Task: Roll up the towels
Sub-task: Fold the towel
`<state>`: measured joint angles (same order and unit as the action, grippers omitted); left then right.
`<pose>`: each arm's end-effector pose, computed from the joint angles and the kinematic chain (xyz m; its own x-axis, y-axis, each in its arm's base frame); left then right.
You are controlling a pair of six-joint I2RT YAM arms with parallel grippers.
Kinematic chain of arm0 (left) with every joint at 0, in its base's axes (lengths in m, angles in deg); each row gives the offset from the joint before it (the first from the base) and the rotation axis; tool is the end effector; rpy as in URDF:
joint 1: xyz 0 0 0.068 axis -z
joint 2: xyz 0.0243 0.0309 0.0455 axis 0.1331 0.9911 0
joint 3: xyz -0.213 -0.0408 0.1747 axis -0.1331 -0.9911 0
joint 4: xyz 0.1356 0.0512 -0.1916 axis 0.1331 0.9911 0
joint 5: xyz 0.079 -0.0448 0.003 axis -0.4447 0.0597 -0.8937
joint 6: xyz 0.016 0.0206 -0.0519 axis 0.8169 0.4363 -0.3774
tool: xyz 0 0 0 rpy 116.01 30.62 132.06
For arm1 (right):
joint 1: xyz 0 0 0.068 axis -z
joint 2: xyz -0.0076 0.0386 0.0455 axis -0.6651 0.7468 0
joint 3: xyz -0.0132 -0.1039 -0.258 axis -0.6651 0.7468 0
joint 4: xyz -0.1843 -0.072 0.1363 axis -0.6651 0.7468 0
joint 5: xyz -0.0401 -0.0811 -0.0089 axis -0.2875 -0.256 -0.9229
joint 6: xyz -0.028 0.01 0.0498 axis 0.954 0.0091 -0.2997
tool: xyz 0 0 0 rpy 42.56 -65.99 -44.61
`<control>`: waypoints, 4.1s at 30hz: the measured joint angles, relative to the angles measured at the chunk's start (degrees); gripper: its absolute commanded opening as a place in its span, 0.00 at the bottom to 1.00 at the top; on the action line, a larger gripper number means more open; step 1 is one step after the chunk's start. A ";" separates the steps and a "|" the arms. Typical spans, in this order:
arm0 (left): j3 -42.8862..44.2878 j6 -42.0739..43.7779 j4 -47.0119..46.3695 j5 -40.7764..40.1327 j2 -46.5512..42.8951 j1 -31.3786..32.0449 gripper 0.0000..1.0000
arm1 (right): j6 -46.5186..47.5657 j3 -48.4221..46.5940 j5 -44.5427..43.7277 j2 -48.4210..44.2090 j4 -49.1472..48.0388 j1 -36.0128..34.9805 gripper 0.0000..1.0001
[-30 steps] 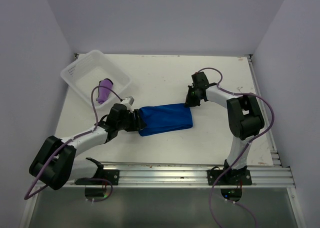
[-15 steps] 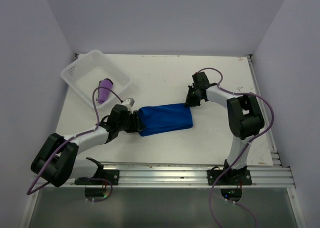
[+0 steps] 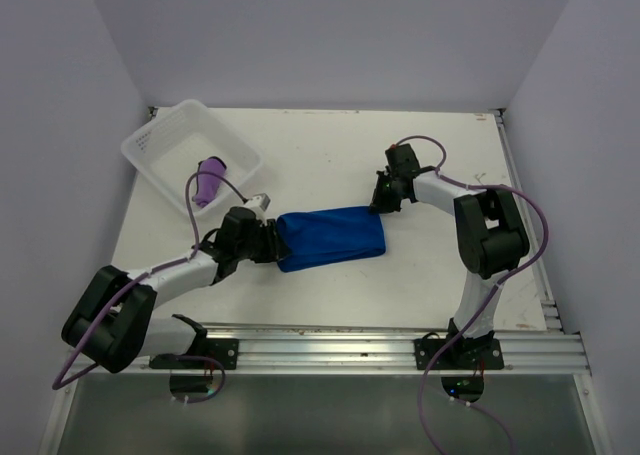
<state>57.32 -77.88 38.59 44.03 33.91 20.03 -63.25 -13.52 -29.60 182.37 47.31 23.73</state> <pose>0.1959 -0.1119 0.1715 -0.8224 -0.2265 -0.5219 0.1193 0.8283 -0.5475 0.3571 0.1228 0.1718 -0.8938 0.2572 -0.3675 0.1027 0.9149 0.3903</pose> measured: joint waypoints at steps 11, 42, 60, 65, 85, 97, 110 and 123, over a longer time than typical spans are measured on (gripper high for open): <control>1.57 0.09 1.27 -0.22 0.79 0.63 0.31 | 0.07 0.07 0.63 0.07 -0.11 0.26 0.00; 4.96 2.08 7.98 -5.77 -2.01 3.28 0.52 | 0.07 0.26 0.87 0.09 -0.37 0.39 0.00; 4.81 2.05 5.62 -5.81 1.46 4.02 0.50 | 0.07 0.37 1.27 0.09 -0.55 0.68 0.00; 4.81 2.05 4.98 -6.03 2.29 4.02 0.48 | 0.09 0.48 1.46 0.11 -0.66 0.76 0.00; 4.39 1.97 4.37 -7.32 4.22 4.28 0.00 | 0.35 0.81 2.34 0.11 -1.16 1.14 0.00; 4.57 2.16 7.32 -8.79 1.75 4.92 0.00 | 0.35 0.81 2.32 0.11 -1.16 1.16 0.00; 1.33 -0.09 9.31 -9.27 -7.02 7.72 0.00 | 0.35 0.81 2.29 0.11 -1.16 1.16 0.00; -2.89 -2.34 10.56 -12.33 -8.66 10.40 0.14 | 1.09 0.81 3.13 0.11 -1.16 1.31 0.00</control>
<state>54.43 -80.22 49.15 31.70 25.26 30.44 -62.16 -12.71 -26.48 182.48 46.15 25.04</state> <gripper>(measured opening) 0.101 0.009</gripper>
